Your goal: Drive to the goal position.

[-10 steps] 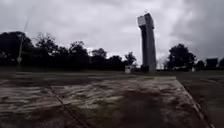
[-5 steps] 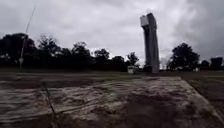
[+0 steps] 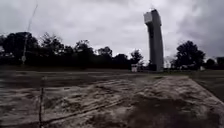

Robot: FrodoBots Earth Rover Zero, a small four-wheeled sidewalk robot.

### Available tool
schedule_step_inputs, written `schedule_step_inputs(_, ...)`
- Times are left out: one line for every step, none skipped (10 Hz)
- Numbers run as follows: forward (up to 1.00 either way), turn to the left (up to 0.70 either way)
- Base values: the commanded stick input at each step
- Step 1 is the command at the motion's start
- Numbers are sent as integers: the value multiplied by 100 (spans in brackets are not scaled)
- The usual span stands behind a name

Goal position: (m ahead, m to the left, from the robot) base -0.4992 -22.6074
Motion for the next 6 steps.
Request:
schedule_step_inputs(70,-35)
schedule_step_inputs(70,-35)
schedule_step_inputs(70,-35)
schedule_step_inputs(70,-35)
schedule_step_inputs(70,-35)
schedule_step_inputs(70,-35)
